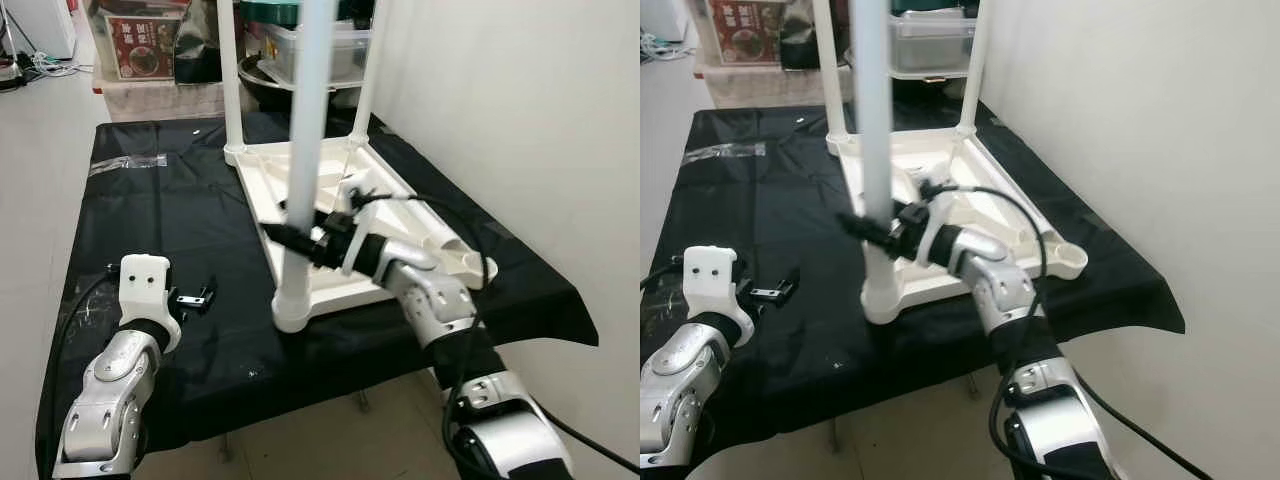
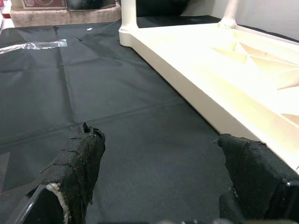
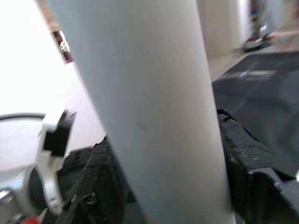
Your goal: Building children table
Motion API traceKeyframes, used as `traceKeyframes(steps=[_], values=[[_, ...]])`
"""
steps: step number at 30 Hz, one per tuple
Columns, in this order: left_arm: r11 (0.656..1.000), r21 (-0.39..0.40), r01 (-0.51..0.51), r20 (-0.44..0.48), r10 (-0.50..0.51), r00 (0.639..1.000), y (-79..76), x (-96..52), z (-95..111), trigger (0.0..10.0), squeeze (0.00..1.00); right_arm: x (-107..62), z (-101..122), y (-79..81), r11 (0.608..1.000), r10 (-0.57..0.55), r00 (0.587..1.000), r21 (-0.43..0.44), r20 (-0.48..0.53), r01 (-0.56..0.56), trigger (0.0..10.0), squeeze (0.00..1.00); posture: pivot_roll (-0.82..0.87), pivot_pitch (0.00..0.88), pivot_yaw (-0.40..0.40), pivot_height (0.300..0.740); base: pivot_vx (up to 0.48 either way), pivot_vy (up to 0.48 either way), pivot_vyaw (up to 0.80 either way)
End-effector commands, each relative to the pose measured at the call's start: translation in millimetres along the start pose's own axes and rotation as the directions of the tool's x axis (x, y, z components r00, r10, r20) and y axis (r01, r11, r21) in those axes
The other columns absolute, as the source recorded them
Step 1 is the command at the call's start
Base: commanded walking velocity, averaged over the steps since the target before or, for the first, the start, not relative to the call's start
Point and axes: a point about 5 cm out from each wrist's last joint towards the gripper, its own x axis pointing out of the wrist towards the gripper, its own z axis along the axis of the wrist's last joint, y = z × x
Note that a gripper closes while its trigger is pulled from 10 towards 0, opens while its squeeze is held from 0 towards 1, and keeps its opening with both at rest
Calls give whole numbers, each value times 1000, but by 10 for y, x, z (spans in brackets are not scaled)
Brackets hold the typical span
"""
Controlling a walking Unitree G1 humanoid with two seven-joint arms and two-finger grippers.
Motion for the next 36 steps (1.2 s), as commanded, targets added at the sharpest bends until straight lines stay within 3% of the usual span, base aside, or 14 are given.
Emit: traceKeyframes(steps=[1,2,7,8,9,10,14,16,17,20,21,26,27,36], values=[[1000,-5,3,3,-3,1000,-5,9,-3,10000,0,66,-105,86,998,67,997,16,-37,-66,10000,0,131,0,-121,740,0,0,0],[1000,-5,6,4,-6,1000,-11,12,-3,10000,0,92,-94,-15,1000,0,999,4,-46,0,0,0,134,0,-128,740,0,0,0],[1000,-10,9,10,-8,1000,-29,-1,1,10000,0,-108,-70,-565,797,-604,791,-47,-96,602,0,0,124,0,-131,740,0,0,0],[1000,-11,9,11,-9,1000,-31,-5,3,10000,0,-283,-85,-709,621,-783,614,-54,-103,782,0,0,122,0,-130,740,0,0,0],[1000,-11,9,11,-9,1000,-31,-5,3,10000,0,-283,-85,-709,621,-783,614,-54,-103,782,0,0,122,0,-130,740,0,0,0],[1000,-13,10,12,-10,1000,-33,-9,3,10000,0,-509,-159,-792,412,-906,406,-34,-121,910,0,0,116,0,-129,740,0,0,0],[1000,-11,12,13,-12,1000,-35,-13,7,10000,0,-706,-313,-663,235,-965,232,-7,-123,972,0,0,120,0,-114,740,0,0,0],[1000,-7,17,10,-17,1000,-33,-13,9,10000,0,-572,-389,-390,328,-933,327,25,-150,945,0,0,113,0,-110,740,0,0,0],[1000,-7,20,8,-20,1000,-31,-11,8,10000,0,-442,-385,-285,427,-890,426,33,-159,904,10000,0,110,0,-105,740,0,0,0],[1000,-8,22,7,-22,1000,-28,-8,6,10000,0,-315,-379,-212,519,-840,518,38,-163,854,10000,0,109,0,-104,740,0,0,0],[1000,-7,22,7,-22,1000,-28,-6,5,10000,0,-255,-304,-219,549,-826,554,70,-102,833,10000,1000,106,0,-102,740,0,0,0],[1000,-7,22,7,-22,1000,-32,-1,4,10000,0,-229,-245,-241,556,-823,564,107,-61,824,10000,1000,116,0,-108,740,0,0,0],[1000,-11,22,8,-22,1000,-31,3,1,10000,0,-113,-18,-273,711,-699,714,151,48,686,10000,0,117,0,-112,740,0,0,0],[999,-25,29,14,-29,999,-29,24,-9,10000,0,9,223,-121,991,-131,985,-6,110,133,9647,0,138,0,-124,740,0,0,0]])
